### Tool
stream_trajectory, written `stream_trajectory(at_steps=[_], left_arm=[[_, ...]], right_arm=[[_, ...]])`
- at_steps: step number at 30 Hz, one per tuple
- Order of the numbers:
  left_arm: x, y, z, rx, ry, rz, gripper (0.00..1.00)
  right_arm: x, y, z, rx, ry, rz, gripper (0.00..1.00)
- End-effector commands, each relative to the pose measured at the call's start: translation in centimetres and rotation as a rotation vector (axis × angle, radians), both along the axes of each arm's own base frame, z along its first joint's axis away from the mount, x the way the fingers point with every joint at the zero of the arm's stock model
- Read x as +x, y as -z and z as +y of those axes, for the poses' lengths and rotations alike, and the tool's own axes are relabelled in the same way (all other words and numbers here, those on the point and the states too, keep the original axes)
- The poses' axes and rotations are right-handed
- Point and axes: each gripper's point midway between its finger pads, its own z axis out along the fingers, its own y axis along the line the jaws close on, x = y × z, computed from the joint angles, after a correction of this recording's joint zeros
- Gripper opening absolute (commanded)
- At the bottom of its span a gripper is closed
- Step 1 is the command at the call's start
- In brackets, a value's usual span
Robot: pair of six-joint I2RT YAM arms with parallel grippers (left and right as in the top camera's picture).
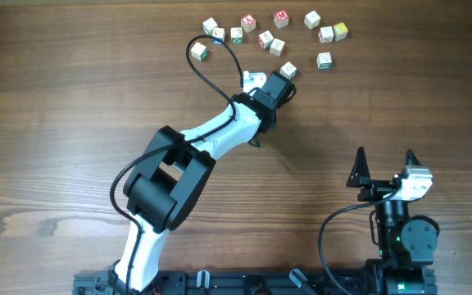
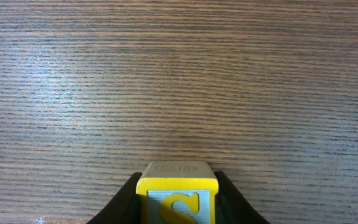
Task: Form a tower
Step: 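Carry the S block toward the table center and lower it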
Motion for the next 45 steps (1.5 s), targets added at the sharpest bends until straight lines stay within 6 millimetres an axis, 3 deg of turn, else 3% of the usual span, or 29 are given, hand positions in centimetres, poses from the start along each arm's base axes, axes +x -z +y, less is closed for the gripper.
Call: stream_trajectory(at_steps=[1, 7, 9, 13, 20, 22, 40, 42, 43, 45], left_arm=[[-5.6, 6.4, 0.3, 0.034, 0.088, 0.244, 0.22], [-5.7, 6.4, 0.2, 0.043, 0.112, 0.244, 0.23], [-5.7, 6.4, 0.2, 0.042, 0.112, 0.244, 0.36], [-5.6, 6.4, 0.2, 0.042, 0.112, 0.243, 0.52], [-5.6, 6.4, 0.2, 0.039, 0.108, 0.240, 0.55], [-5.5, 6.4, 0.1, 0.037, 0.109, 0.238, 0.64], [-4.1, 6.1, 0.7, 0.014, 0.028, 0.194, 0.59], [-3.9, 6.1, 0.7, 0.010, 0.024, 0.188, 0.70], [-3.9, 6.0, 0.8, 0.011, 0.024, 0.189, 0.88], [-3.9, 4.8, 1.0, 0.020, 0.025, 0.179, 1.00]], right_arm=[[0.0, -0.1, 0.2, -0.009, -0.014, -0.004, 1.00], [0.0, -0.1, 0.2, -0.009, -0.014, -0.004, 1.00], [0.0, -0.1, 0.2, -0.009, -0.014, -0.004, 1.00], [0.0, -0.1, 0.2, -0.009, -0.014, -0.004, 1.00], [0.0, -0.1, 0.2, -0.009, -0.014, -0.004, 1.00], [0.0, -0.1, 0.2, -0.009, -0.014, -0.004, 1.00], [0.0, -0.1, 0.2, -0.009, -0.014, -0.004, 1.00], [0.0, -0.1, 0.2, -0.009, -0.014, -0.004, 1.00], [0.0, -0.1, 0.2, -0.009, -0.014, -0.004, 1.00], [0.0, -0.1, 0.2, -0.009, -0.014, -0.004, 1.00]])
